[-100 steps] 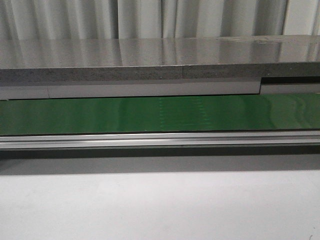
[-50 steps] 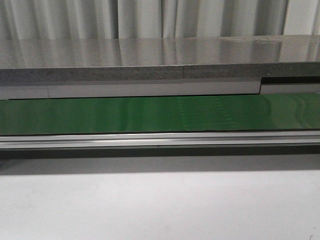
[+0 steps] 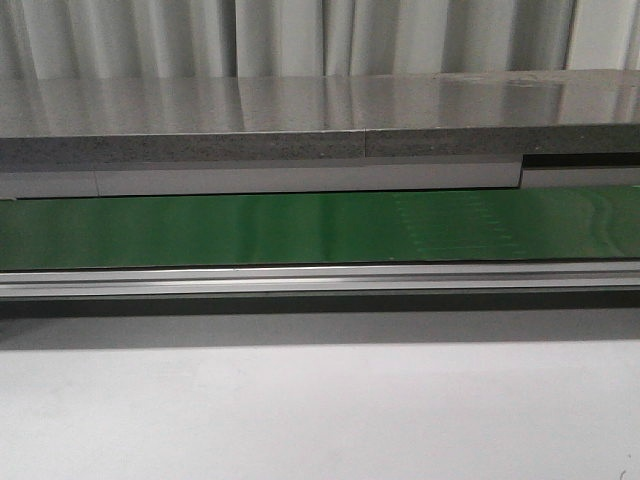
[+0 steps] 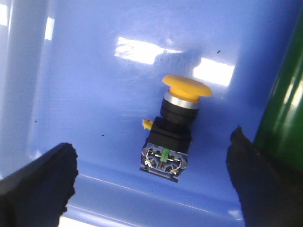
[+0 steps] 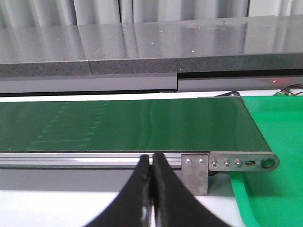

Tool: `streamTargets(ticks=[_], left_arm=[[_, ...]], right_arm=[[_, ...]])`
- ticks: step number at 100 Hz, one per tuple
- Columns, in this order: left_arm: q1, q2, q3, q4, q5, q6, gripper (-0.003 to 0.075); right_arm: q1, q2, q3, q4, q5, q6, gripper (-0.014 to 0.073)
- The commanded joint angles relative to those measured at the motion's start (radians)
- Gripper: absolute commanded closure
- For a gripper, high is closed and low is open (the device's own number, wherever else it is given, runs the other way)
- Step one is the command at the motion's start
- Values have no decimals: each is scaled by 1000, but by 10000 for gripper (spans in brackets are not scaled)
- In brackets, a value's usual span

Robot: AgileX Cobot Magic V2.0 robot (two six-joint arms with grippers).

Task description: Move button from left to right

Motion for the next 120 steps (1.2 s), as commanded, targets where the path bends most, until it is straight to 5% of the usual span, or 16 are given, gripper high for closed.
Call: streamTargets(ticks=[1, 120], left_arm=[[3, -38, -33, -3, -9, 2, 100], [3, 10, 17, -10, -109, 2, 100]], right_arm=[[2, -19, -16, -10, -84, 0, 662], [2, -19, -16, -10, -84, 0, 662]])
